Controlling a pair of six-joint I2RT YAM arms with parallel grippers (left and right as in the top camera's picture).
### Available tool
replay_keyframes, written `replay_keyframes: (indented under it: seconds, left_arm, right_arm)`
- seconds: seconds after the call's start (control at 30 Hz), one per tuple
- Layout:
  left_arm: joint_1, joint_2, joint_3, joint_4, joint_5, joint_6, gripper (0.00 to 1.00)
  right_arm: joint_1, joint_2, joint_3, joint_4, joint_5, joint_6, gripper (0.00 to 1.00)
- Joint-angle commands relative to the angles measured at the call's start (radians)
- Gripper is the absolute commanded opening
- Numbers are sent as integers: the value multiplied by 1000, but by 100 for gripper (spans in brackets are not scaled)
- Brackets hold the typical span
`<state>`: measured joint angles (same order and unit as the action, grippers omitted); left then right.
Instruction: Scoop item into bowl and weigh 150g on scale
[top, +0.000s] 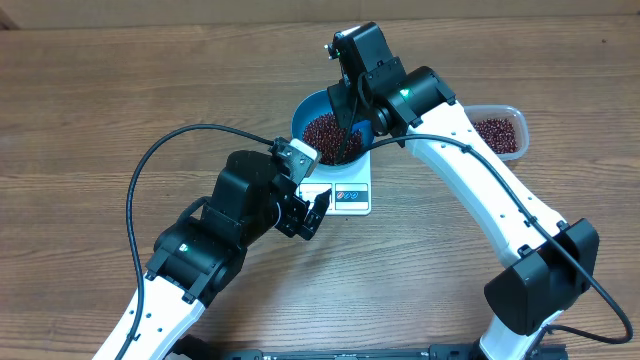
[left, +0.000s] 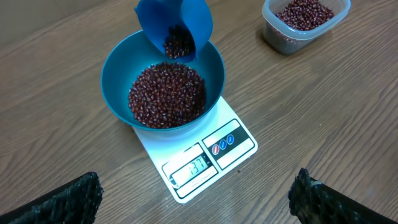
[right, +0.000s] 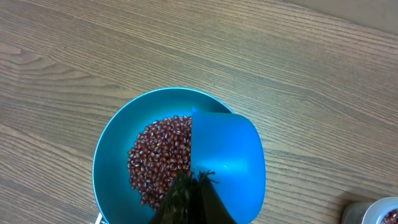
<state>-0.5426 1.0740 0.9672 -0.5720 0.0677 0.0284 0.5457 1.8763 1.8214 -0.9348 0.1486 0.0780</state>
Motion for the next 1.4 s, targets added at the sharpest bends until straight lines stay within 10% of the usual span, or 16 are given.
replay_keyframes:
  seconds: [0.0,1.37]
  left_arm:
    - [2,4,-5,0,0,-6,100]
    - [2,4,-5,0,0,-6,100]
  right_arm:
    - [5,-47,40,0,16,5,4]
    - [55,-47,40,-20,65,5,4]
